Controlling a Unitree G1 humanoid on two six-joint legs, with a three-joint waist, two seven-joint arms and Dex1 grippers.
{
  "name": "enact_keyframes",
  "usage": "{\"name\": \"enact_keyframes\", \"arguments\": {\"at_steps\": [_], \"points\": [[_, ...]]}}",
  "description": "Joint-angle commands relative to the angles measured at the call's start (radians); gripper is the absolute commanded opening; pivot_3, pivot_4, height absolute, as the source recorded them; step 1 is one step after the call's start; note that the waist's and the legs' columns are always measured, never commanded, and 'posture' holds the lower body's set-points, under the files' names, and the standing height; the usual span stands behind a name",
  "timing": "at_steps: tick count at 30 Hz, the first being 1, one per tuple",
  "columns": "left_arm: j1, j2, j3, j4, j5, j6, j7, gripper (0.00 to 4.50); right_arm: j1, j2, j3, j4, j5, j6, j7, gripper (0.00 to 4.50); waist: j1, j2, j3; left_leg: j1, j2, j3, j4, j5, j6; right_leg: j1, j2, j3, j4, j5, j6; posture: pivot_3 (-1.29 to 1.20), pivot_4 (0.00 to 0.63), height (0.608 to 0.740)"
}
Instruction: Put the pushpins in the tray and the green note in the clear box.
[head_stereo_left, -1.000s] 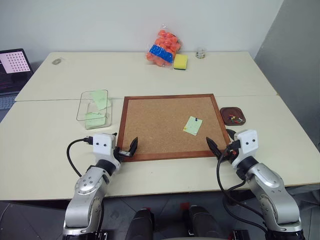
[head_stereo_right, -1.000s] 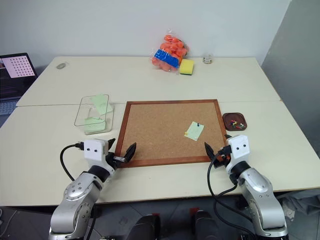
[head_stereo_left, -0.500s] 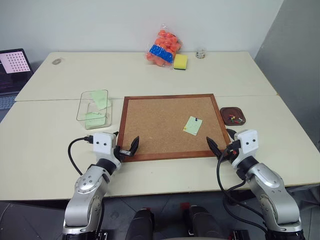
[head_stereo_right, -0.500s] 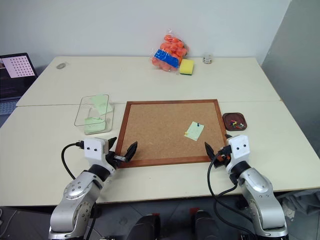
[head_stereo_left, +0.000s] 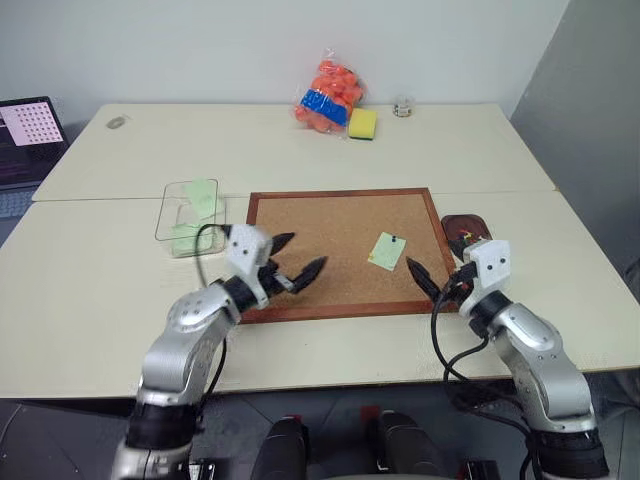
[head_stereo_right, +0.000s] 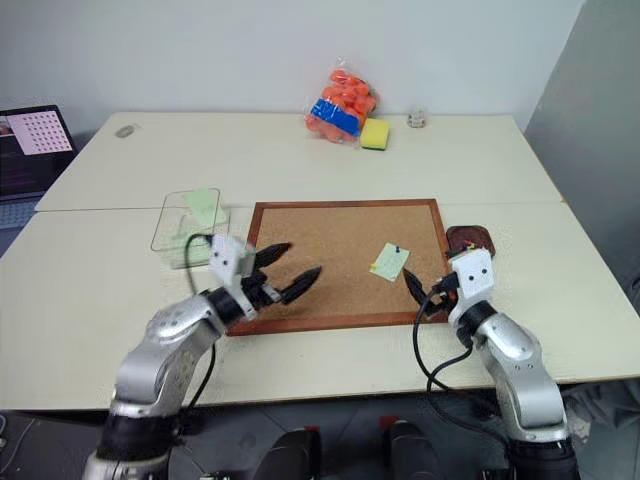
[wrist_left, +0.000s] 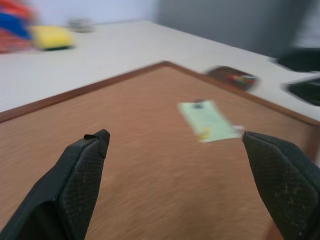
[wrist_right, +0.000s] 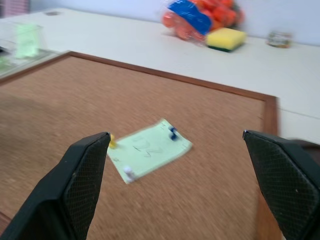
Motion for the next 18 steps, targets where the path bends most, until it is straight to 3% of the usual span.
{"name": "enact_keyframes", "arguments": {"at_steps": [1, 7, 12, 18], "points": [[-0.07, 0.011, -0.057, 0.111, 0.0, -0.033, -0.127, 4.49, -0.042, -0.038, 0.017, 0.026, 0.078, 0.0, 0.134, 4.5, 0.0, 0.0, 0.0, 0.0, 0.0, 0.0, 0.0, 0.0, 0.0, 0.0, 0.0, 0.0, 0.0, 0.0, -0.001, 0.0, 0.15, 0.74], [-0.164, 0.001, -0.074, 0.248, 0.025, -0.106, -0.199, 4.49, -0.098, -0.072, 0.048, 0.104, 0.015, -0.045, 0.151, 4.5, 0.002, 0.0, 0.0, 0.0, 0.0, -0.001, 0.0, 0.0, 0.0, 0.0, 0.0, -0.001, 0.001, -0.001, -0.001, 0.0, 0.15, 0.74], [-0.201, 0.017, -0.103, 0.362, 0.084, -0.209, -0.263, 3.63, -0.111, -0.065, 0.052, 0.139, -0.033, -0.066, 0.109, 4.5, 0.002, 0.0, 0.0, 0.0, 0.0, 0.0, 0.0, 0.0, 0.0, 0.0, 0.0, -0.001, 0.001, 0.0, -0.001, 0.0, 0.15, 0.74], [-0.234, -0.034, -0.123, 0.466, 0.129, -0.301, -0.275, 2.49, -0.131, -0.063, 0.048, 0.185, -0.069, -0.09, 0.081, 4.5, 0.004, 0.0, 0.0, -0.001, 0.0, 0.0, 0.0, 0.0, 0.0, -0.001, 0.0, 0.0, 0.001, 0.0, -0.001, 0.0, 0.15, 0.74]]}}
